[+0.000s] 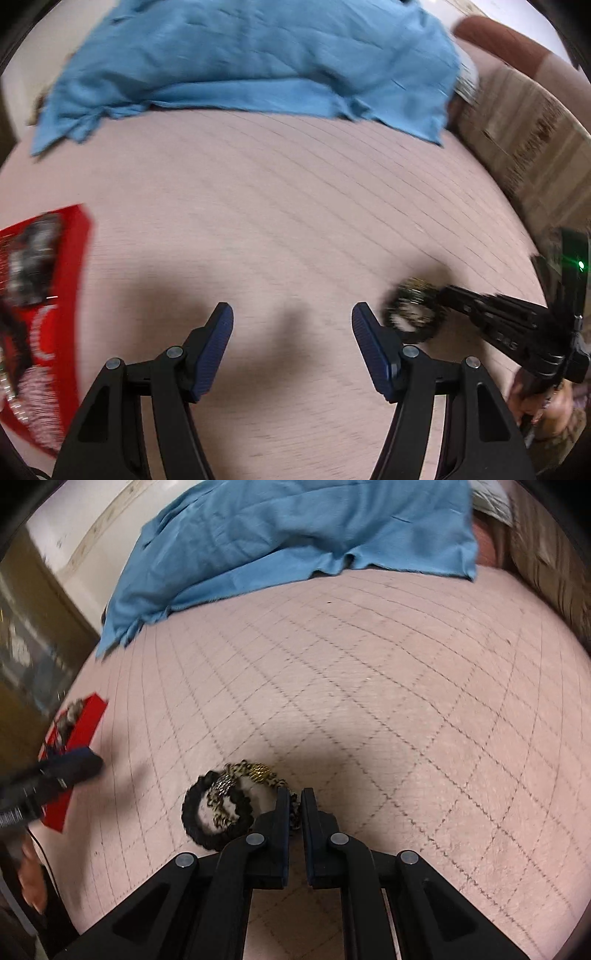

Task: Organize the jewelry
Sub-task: 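Grasp the stacked black and gold bead bracelets with the right tool, then pull the black bead bracelet off with left tool while right tool holds gold bracelet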

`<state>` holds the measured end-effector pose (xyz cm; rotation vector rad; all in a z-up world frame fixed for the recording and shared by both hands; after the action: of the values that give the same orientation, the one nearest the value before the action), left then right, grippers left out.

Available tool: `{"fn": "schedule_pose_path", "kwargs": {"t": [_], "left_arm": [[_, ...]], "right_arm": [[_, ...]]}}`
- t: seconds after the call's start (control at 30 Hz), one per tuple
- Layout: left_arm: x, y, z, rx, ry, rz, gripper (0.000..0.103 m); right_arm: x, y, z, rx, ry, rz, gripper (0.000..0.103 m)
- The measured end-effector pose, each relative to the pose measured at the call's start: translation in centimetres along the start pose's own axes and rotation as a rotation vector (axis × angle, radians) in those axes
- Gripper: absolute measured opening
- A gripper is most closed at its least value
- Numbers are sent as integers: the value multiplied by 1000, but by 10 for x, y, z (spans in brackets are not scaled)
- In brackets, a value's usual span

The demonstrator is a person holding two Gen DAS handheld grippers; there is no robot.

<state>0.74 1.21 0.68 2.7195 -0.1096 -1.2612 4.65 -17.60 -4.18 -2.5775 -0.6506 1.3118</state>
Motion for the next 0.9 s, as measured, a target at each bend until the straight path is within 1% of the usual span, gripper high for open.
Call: {"fn": "schedule_pose_path", "kwargs": {"t": [0.1,0.17,0.23,0.27,0.3,0.33,0.37,0.43,0.47,0.53,0.57,0.73,0.9], "left_arm": [[13,28,2,37,-17,58,66],[25,45,6,57,-48,90,66],[35,54,9,69,-68,99,65],[39,57,12,74,-77,102,59],[45,59,15,76,-93,107,52],[48,60,19,76,-105,107,49],[49,60,20,85,-101,99,47],[49,60,21,101,-87,93,46],[49,60,21,104,-85,91,44],[51,61,22,103,-84,94,25],[52,61,23,107,-86,90,7],[39,59,19,113,-62,60,7],[7,48,11,83,-23,57,7]], "right_arm": [[3,-1,-2,9,12,-21,7],[4,-2,-2,1,17,-24,7],[4,-2,-1,-2,20,-26,7],[5,-3,-2,0,21,-27,7],[5,-3,-2,2,22,-29,7],[5,-2,-2,6,22,-32,7],[5,-2,-2,10,22,-35,7],[4,-1,-1,18,23,-39,7],[4,0,0,21,24,-39,7],[4,0,1,25,28,-37,7],[4,0,1,25,31,-37,7],[4,-4,-1,-2,52,-26,7],[-6,-7,-6,2,102,-32,6]]}}
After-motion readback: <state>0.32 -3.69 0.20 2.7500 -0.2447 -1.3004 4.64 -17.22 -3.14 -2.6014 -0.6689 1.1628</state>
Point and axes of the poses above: each gripper's, at about its wrist camera, not at the fingertips, and x roughly the way its jaws point, y to its right, z to its underside, the point moved 7 cm from there along x, roughly the way its jaws point, and after that the axes turned 10 degrees about y, right-handed, at the moved point
